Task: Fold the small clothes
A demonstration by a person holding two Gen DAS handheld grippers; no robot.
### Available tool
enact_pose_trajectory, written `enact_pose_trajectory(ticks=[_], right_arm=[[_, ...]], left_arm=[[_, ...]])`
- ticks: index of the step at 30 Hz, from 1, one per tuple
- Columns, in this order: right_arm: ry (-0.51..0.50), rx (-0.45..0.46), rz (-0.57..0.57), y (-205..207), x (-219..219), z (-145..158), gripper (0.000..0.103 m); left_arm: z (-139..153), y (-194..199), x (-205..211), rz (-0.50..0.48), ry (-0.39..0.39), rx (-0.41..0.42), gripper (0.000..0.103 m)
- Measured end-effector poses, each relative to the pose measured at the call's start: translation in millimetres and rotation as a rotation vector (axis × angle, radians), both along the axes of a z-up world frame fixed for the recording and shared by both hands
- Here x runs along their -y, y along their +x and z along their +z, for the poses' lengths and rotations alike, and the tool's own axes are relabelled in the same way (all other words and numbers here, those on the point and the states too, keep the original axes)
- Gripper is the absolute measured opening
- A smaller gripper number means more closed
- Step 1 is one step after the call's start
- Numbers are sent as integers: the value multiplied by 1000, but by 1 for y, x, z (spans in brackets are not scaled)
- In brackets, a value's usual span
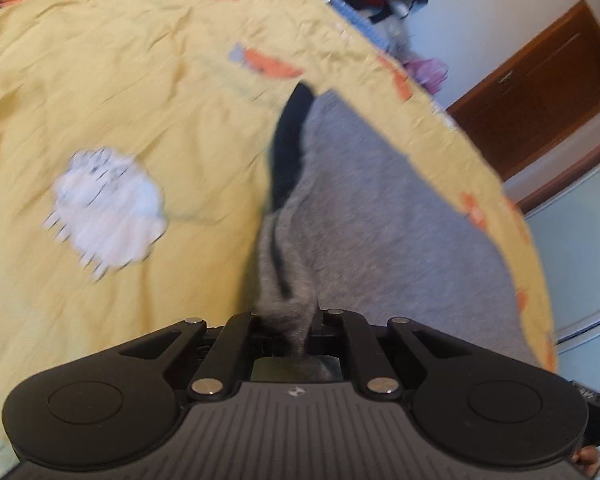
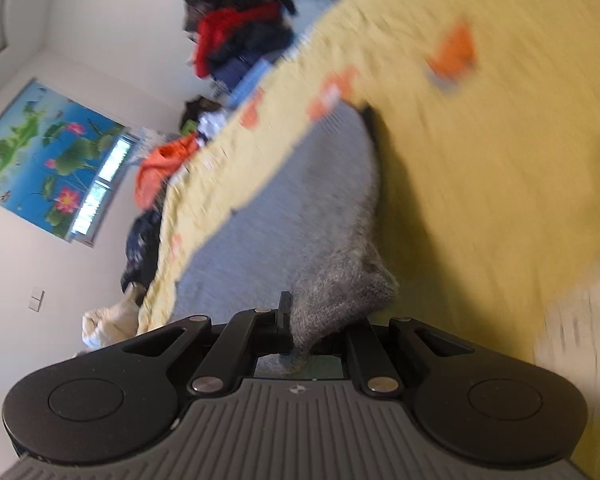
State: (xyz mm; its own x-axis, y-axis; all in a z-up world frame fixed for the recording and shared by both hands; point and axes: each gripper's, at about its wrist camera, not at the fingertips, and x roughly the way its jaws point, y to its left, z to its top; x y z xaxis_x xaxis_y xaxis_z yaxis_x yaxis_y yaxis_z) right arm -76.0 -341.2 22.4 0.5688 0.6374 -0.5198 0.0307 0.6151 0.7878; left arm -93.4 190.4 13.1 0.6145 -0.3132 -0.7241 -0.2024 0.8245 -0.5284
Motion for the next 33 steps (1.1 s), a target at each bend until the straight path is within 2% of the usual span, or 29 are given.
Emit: enact_pose_trajectory(ticks=[1,2,3,4,6,8,9,10,12,14,16,18,20,21,22,23,26,28,29,31,32,33], right_arm=[[-22,-23,-16,-3,0,-4,18],[-48,-41,-41,-4,2,-4,26],[-63,-37,-63,-5,8,0,38],[-68,-4,-92,-5,16,9,43],[-106,95,-153,-4,32,31,61],[-170,166,-177,10,42,50,63],[-209,190,-171,22,43,58,63],[-243,215,-148,39,41,63,63],[-308,241,-110,76,32,64,63],[-388,263,-50,119,12,60,63],[-479,260,7,157,-10,51,63],[-515,215,65,189,-30,37,63],[-546,168,104,210,-46,22,63],[-556,152,124,215,-52,16,53],[-561,167,143,216,-60,13,38],[-554,173,174,216,-65,12,12],[-555,233,125,207,-59,24,12],[-528,199,55,209,-39,20,12],[-519,169,57,213,-32,12,12],[-539,211,64,206,-35,6,11],[-560,224,64,203,-39,5,12],[-571,227,61,201,-42,5,21]], left_arm=[[-1,-1,-1,-34,5,6,9],[2,0,-2,-75,22,18,10],[7,1,-4,-112,57,19,16],[18,1,-7,-124,100,13,28],[43,0,-17,-105,194,73,38],[69,4,-27,-61,271,186,66],[80,10,-29,-24,301,237,89],[88,19,-28,0,323,286,92],[96,57,-13,-33,396,335,92],[88,102,10,-67,497,325,92],[71,147,29,-117,499,280,92],[49,182,45,-149,472,228,91],[34,207,62,-175,490,198,89],[25,215,69,-190,511,186,71],[18,224,74,-211,531,159,27],[9,229,77,-231,553,122,14],[10,230,76,-215,613,144,9],[5,229,69,-204,608,149,9],[4,226,68,-204,616,170,9],[6,224,73,-204,642,180,9],[6,224,73,-197,643,177,9],[7,224,73,-193,640,174,11]])
